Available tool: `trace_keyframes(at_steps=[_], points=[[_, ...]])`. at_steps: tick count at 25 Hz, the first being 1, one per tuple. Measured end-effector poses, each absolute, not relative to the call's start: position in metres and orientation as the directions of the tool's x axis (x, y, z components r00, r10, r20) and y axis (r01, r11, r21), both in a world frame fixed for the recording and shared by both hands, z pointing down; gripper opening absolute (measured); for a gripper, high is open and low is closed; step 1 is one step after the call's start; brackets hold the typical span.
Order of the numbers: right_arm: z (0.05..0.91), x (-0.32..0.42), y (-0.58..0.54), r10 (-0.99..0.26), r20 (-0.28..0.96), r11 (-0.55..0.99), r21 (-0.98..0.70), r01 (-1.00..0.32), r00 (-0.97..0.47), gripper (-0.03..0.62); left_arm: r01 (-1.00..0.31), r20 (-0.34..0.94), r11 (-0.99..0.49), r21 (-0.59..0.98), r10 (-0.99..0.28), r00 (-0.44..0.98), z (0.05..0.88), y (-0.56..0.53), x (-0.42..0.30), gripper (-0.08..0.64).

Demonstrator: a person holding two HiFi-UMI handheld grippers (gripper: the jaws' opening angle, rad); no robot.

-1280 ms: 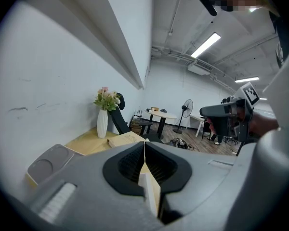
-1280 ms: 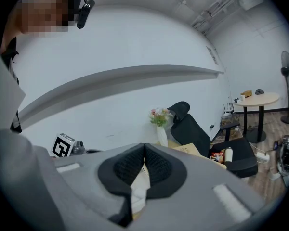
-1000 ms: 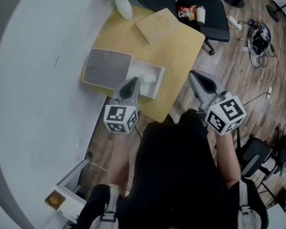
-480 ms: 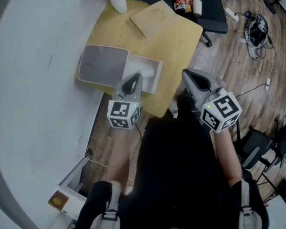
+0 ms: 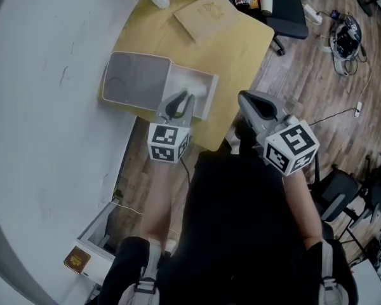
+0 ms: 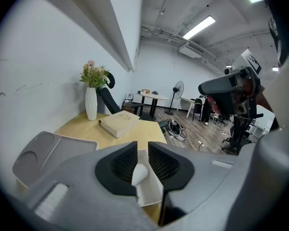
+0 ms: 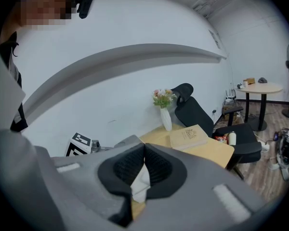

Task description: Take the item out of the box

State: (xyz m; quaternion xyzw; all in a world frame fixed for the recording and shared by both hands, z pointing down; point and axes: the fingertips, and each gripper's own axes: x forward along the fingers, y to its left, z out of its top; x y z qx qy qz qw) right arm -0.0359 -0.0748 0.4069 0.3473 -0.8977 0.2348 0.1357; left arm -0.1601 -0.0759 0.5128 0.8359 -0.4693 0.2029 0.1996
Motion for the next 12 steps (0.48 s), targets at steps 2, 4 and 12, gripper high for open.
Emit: trace_keyframes(at_steps=[2,4,12], points=[[0.409,-0.038,-0.077,-0.557,0.410,0.649,-0.328,-0.686,-0.722,0.003,-0.861,0.550,-0.491,0.132,-0.686,0.476,0.523,-0.077,-0.160,0.066],[0.412,-0.039,-0.078,-0.556,0.413,0.647,-0.330,-0.688,-0.721,0.003,-0.855,0.569,-0.506,0.118,-0.671,0.476,0.535,-0.078,-0.161,0.077],[0.420,-0.036,-0.085,-0.558,0.431,0.628,-0.339,-0.701,-0.709,0.003,-0.789,0.675,-0.615,0.008,-0.578,0.458,0.568,-0.083,-0.154,0.104]])
